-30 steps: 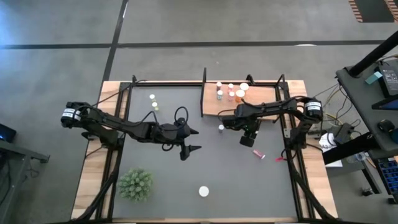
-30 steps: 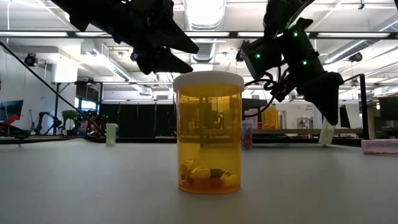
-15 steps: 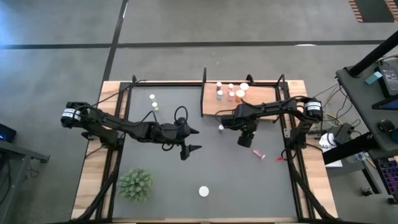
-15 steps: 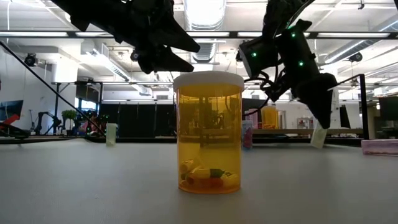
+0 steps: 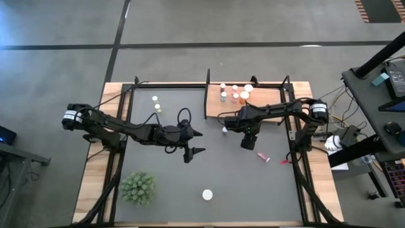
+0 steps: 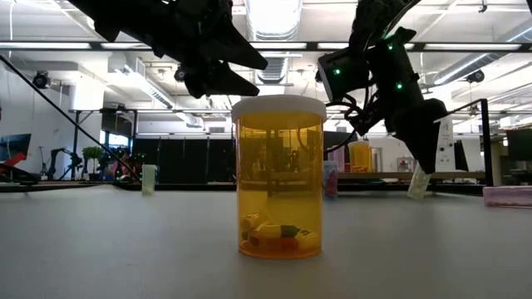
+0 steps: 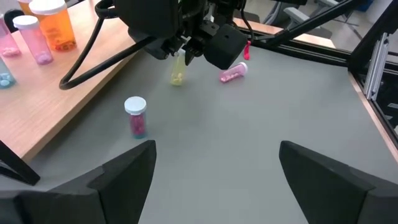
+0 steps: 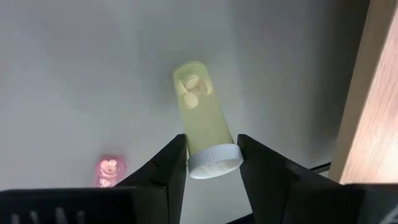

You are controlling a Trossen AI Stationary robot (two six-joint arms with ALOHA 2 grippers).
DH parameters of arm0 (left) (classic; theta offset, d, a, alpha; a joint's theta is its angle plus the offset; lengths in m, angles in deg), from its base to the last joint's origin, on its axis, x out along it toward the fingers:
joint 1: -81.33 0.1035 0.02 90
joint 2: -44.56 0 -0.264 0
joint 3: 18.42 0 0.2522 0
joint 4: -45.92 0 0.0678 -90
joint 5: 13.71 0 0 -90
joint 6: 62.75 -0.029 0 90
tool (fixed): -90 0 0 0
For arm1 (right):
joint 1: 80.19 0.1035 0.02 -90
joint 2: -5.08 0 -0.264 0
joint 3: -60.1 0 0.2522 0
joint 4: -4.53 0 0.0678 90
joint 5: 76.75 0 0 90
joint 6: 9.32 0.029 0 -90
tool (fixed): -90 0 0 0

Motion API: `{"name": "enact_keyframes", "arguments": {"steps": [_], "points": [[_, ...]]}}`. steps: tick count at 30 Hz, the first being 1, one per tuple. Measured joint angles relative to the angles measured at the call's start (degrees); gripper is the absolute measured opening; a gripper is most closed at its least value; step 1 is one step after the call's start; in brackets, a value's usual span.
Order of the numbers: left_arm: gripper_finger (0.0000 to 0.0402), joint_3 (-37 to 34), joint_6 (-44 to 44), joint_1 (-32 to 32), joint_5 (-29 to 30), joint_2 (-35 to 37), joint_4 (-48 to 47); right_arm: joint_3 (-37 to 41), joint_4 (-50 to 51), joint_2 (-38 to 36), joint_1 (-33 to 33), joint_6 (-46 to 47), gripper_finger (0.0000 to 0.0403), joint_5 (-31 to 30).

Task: Pick and place medicine bottles onto shelf by color
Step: Put the bottom yellow pill bottle on the shelf

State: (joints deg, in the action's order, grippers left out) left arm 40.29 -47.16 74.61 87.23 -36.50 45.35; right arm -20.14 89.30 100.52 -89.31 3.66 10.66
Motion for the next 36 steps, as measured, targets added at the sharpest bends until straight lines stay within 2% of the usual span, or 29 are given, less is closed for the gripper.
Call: {"name": "enact_keyframes", "arguments": {"steps": [36], "points": [[0.0325,0.0,0.0,0.0,0.0,0.0,-0.1,0.0,-4.5,0.0,0.0,-0.1,0.0132,0.0]]}}
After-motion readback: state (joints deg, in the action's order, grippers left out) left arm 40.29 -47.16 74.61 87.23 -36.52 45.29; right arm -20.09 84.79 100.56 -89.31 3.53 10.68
